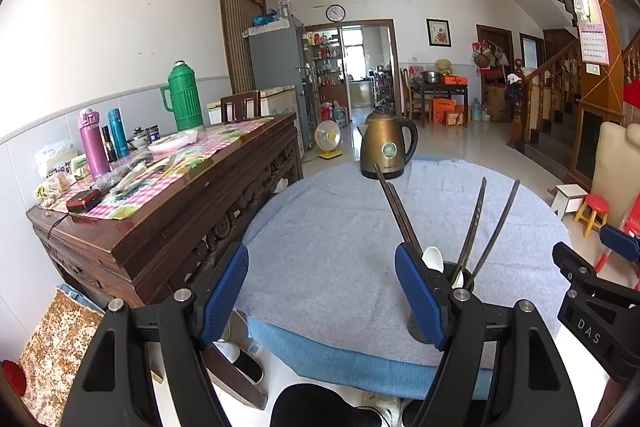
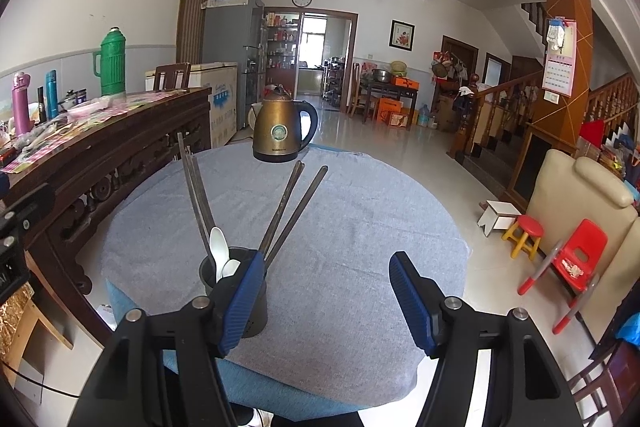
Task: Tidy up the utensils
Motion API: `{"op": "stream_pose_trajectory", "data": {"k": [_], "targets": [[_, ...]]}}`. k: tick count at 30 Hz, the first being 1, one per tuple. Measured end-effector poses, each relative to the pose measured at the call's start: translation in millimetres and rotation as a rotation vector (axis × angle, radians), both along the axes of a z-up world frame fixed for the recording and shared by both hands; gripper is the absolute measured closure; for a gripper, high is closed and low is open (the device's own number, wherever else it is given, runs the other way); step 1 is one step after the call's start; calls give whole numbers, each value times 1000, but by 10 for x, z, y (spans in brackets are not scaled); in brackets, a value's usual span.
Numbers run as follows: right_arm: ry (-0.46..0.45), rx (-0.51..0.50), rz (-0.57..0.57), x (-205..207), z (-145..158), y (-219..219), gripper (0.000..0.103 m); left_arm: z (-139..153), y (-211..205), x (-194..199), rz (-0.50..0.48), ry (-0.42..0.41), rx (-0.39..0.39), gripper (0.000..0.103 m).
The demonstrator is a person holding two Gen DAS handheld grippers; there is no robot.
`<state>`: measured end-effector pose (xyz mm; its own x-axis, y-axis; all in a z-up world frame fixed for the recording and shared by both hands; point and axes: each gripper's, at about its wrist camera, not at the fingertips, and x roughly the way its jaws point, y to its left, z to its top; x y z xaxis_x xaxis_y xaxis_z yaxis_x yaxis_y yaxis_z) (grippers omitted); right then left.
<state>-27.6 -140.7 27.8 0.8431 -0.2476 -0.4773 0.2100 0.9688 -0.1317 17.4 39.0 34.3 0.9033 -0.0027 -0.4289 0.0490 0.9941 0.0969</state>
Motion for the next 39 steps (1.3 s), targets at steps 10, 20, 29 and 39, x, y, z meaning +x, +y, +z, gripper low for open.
{"op": "stream_pose_trajectory", "data": {"k": [10,20,29,39], "targets": [[12,6,-8,22,-27,-9,34,-33,-95,-50,-20,14,13,27],[13,10,-13,10,-46,-16,34,-17,-116,-65,-22,11,15,27],[13,19,-11,15,-49,-25,34,4,-119,-56,-17,14,17,27],[4,41,-8,-29,-6,-31,34,25,-103,-67,-15,14,16,27]]}}
